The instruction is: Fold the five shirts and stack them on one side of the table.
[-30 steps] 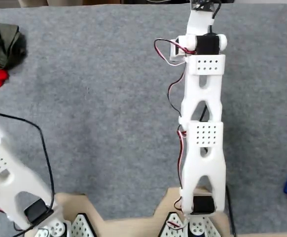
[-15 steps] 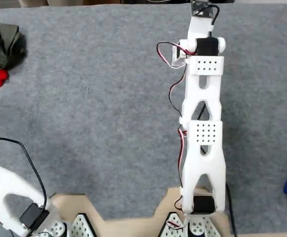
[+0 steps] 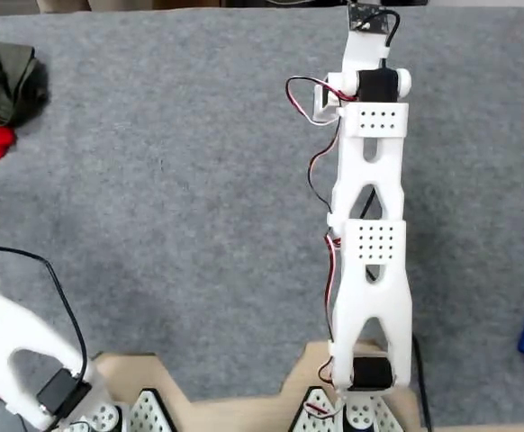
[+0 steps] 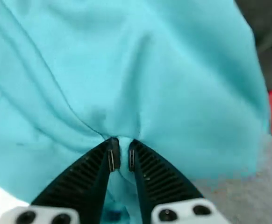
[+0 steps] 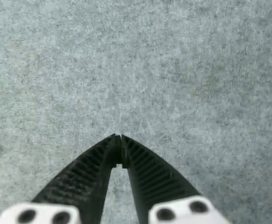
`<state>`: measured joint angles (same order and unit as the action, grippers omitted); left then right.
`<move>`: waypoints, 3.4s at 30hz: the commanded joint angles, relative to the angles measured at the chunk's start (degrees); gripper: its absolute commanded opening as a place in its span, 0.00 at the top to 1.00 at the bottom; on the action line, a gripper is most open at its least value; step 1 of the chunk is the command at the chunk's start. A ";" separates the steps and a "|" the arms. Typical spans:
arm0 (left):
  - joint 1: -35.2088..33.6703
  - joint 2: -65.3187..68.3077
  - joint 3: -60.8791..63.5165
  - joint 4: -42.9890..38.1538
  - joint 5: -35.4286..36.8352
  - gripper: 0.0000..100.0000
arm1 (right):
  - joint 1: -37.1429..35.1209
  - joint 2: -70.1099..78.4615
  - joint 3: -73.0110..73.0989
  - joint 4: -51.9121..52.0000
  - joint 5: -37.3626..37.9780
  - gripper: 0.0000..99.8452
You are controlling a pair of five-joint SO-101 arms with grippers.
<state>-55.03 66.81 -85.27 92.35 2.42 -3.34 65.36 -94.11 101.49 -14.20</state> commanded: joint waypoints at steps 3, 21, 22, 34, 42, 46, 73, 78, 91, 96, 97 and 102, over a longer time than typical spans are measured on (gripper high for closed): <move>7.30 -2.15 -10.46 6.42 0.00 0.98 | -0.66 -0.22 -1.45 0.53 0.18 0.99; 36.22 -17.45 -10.37 8.44 0.00 0.98 | 3.82 -0.22 -1.45 0.53 0.18 0.99; 38.24 -17.54 -10.37 8.44 0.00 0.98 | 5.05 -0.22 -1.45 0.53 0.35 0.99; 61.80 -17.54 -10.29 8.44 0.00 0.98 | 14.73 -0.57 -1.45 0.70 0.62 0.99; 73.76 -17.54 -10.20 8.44 0.09 0.98 | 18.77 -3.56 -1.45 0.79 20.66 0.99; 75.96 -17.45 -10.20 8.53 0.09 0.98 | 20.62 -7.78 -1.36 0.88 30.51 0.99; 74.20 -52.70 46.95 8.53 -0.44 0.98 | 20.44 -55.34 61.05 0.62 32.62 0.99; 68.75 -58.68 59.08 8.53 -3.78 0.98 | 20.18 -59.65 70.81 0.62 32.62 0.99; 66.29 -74.86 66.20 8.35 -8.18 0.98 | 18.86 -71.87 83.12 0.62 32.62 0.99; 66.29 -79.43 66.90 8.35 -7.74 0.88 | 18.59 -80.04 90.51 0.62 32.53 0.99; 66.29 -80.04 67.60 8.35 -7.74 0.85 | 18.51 -81.98 92.00 0.62 32.53 0.99; 66.29 -81.71 73.05 8.35 -8.00 0.80 | 18.51 -89.54 96.40 0.53 32.62 0.99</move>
<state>11.60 -12.40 -14.42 100.35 -5.32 16.00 -19.03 1.01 101.49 17.89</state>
